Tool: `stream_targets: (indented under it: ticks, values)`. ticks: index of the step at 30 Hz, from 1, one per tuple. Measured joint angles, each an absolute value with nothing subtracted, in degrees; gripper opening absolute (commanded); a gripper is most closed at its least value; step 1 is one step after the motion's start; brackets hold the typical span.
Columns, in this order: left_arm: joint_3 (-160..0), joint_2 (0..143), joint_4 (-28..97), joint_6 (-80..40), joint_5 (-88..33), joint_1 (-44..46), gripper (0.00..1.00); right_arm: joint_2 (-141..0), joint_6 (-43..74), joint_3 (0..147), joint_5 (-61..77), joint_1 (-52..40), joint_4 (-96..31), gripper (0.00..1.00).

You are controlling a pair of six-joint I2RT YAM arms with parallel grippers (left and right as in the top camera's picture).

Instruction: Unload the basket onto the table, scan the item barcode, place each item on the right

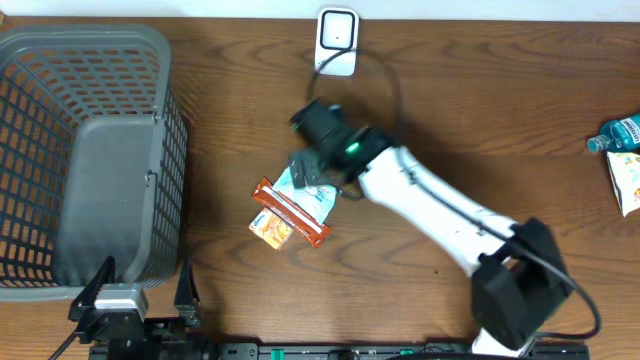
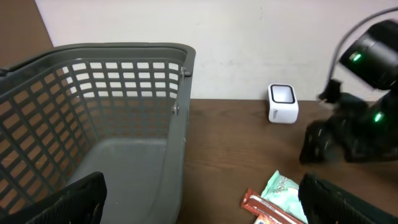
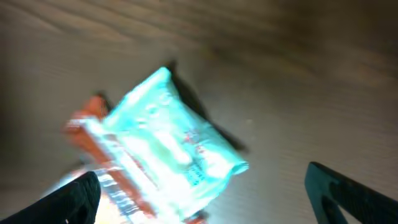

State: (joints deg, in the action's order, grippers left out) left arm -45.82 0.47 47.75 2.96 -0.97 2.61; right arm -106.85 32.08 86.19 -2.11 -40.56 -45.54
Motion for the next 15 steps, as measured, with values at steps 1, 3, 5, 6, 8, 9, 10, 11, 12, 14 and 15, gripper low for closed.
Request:
stream_targets:
  ticks: [1, 3, 5, 6, 8, 9, 10, 11, 12, 14, 15]
  values:
    - [-45.82, 0.47, 47.7, 2.96, -0.97, 2.61, 0.98, -106.76, 33.76, 86.19, 0.43, -39.13, -45.6, 0.99]
    - [-45.82, 0.47, 47.72, 2.96, -0.97, 2.61, 0.98, -106.8, 38.26, 85.6, 5.69, -35.92, -45.6, 0.99]
    - [-45.82, 0.47, 47.72, 2.96, -0.97, 2.61, 0.98, -106.8, 43.35, 84.31, 9.78, -33.21, -45.69, 0.98]
    - [-45.82, 0.47, 47.72, 2.96, -0.97, 2.61, 0.98, -106.8, 45.47, 83.61, 11.05, -32.38, -45.63, 0.98]
    - [-45.82, 0.47, 47.72, 2.94, -0.97, 2.61, 0.98, -106.83, 49.56, 81.91, 13.1, -31.53, -45.6, 0.98]
    - [-45.82, 0.47, 47.72, 2.94, -0.97, 2.61, 0.98, -106.8, 51.11, 81.12, 13.8, -31.48, -45.6, 0.98]
    - [-45.82, 0.47, 47.72, 2.94, -0.97, 2.61, 0.98, -106.85, 52.8, 80.29, 14.59, -31.57, -45.54, 0.98]
    - [-45.82, 0.47, 47.72, 2.94, -0.97, 2.61, 0.98, -106.87, 54.0, 79.59, 15.18, -31.73, -45.25, 0.98]
    - [-45.82, 0.47, 47.72, 2.94, -0.97, 2.61, 0.98, -106.87, 55.64, 78.56, 16.19, -31.81, -44.71, 0.97]
    - [-45.82, 0.47, 47.77, 2.96, -0.97, 2.61, 0.98, -106.89, 57.56, 76.58, 17.21, -32.16, -40.51, 0.93]
    - [-45.82, 0.47, 47.7, 2.94, -0.97, 2.61, 0.98, -106.89, 58.19, 75.68, 17.41, -32.29, -38.52, 0.88]
